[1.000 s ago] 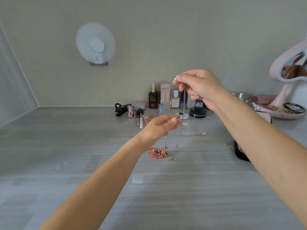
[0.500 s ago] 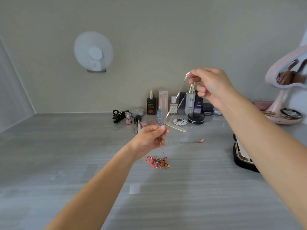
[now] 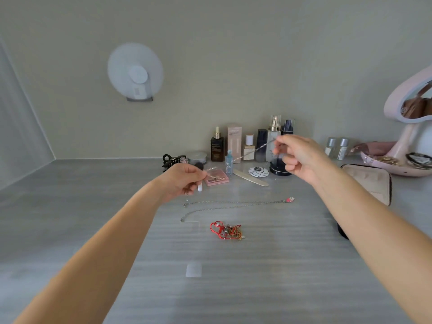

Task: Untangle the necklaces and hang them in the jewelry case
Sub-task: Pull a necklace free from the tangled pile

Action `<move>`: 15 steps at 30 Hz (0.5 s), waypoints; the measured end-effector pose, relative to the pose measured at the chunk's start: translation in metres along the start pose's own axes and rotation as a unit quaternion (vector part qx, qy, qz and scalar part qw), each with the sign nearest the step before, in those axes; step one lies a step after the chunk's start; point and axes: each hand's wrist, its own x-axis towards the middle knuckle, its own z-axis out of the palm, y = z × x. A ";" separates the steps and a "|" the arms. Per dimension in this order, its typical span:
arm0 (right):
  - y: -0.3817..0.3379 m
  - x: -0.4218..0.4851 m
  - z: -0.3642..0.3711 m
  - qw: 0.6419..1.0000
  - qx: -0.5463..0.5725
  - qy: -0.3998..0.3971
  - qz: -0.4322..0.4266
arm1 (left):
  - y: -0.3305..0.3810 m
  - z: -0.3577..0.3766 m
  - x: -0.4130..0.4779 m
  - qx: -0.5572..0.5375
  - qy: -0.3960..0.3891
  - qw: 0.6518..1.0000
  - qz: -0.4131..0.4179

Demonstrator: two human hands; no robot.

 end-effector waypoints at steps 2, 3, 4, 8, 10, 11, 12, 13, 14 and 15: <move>0.010 0.005 0.001 1.000 0.002 0.016 0.023 | -0.007 -0.008 0.005 0.036 0.014 0.999 -0.016; 0.016 0.007 0.001 0.999 -0.007 0.025 0.028 | -0.010 -0.011 0.007 0.048 0.018 0.998 -0.022; 0.022 0.009 0.001 0.999 -0.029 0.034 0.024 | -0.012 -0.015 0.009 0.058 0.021 0.998 -0.029; 0.048 0.019 0.002 0.977 -0.204 0.047 -0.042 | -0.021 -0.025 0.018 0.116 0.029 0.990 -0.074; 0.062 0.026 0.005 0.958 -0.277 0.046 -0.061 | -0.028 -0.029 0.023 0.171 0.032 0.980 -0.099; 0.070 0.030 0.007 0.948 -0.309 0.045 -0.060 | -0.032 -0.030 0.025 0.200 0.030 0.973 -0.109; 0.078 0.033 0.008 0.938 -0.339 0.043 -0.059 | -0.034 -0.030 0.028 0.226 0.029 0.967 -0.115; 0.086 0.038 0.010 0.928 -0.366 0.038 -0.060 | -0.037 -0.029 0.030 0.246 0.030 0.962 -0.117; 0.095 0.042 0.011 0.920 -0.386 0.033 -0.060 | -0.040 -0.027 0.032 0.261 0.032 0.958 -0.117; 0.101 0.043 0.012 0.913 -0.403 0.031 -0.057 | -0.042 -0.025 0.035 0.276 0.036 0.954 -0.113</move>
